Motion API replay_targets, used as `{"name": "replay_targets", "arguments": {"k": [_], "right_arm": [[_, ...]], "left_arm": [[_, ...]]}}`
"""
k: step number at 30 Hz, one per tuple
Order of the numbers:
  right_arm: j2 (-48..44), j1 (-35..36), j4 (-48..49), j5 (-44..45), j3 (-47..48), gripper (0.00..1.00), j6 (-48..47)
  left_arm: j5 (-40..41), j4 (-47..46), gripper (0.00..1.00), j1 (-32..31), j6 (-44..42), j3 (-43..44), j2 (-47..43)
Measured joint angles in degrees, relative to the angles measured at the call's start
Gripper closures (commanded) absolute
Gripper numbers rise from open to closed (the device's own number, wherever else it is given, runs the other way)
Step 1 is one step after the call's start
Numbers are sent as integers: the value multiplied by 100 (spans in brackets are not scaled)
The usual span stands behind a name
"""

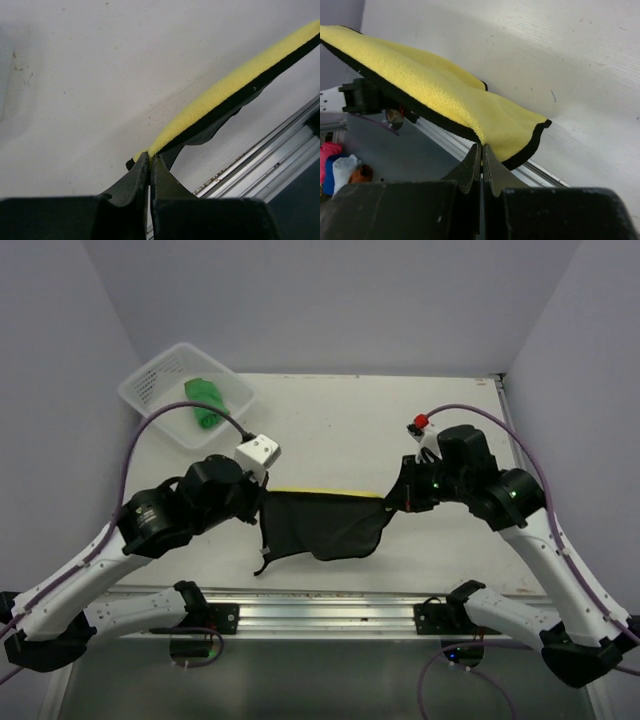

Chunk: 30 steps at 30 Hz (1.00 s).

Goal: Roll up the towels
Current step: Flatten the towel

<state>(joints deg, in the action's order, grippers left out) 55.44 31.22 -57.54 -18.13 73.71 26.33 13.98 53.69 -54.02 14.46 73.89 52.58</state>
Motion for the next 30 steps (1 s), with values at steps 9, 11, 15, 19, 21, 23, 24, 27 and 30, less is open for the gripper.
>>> {"name": "replay_targets", "arguments": {"k": [9,11,15,19,21,23,24,27,30], "right_arm": [[1307,-31,413,752,-391,100,-111],[1521,-66,643,883,-391,100,-184],[1847,-243,1080,1038,-378,100,-350],[2275,-424,1403,1119,-315,100,-514],[2535,-474,1556,1156,-304,100,-603],[2771,-507,1674,1211,-304,100,-664],[2859,-516,1725,1255,-304,100,-691],[2979,-553,1919,1309,-350,100,-765],[2979,-564,1980,1257,-387,100,-866]], "left_arm": [[564,-695,100,566,-457,-1169,1093],[533,-1088,100,920,-597,-1292,1209],[527,-1810,100,1274,-833,-1316,1423],[476,-2315,100,1488,-1071,-1314,1871],[457,-2452,100,1554,-1128,-1314,2170],[444,-2518,100,1598,-1145,-1320,2376],[435,-2577,100,1604,-1161,-1333,2470],[402,-2649,100,1613,-1172,-1403,2662],[334,-2667,100,1613,-1172,-1493,2734]]}}
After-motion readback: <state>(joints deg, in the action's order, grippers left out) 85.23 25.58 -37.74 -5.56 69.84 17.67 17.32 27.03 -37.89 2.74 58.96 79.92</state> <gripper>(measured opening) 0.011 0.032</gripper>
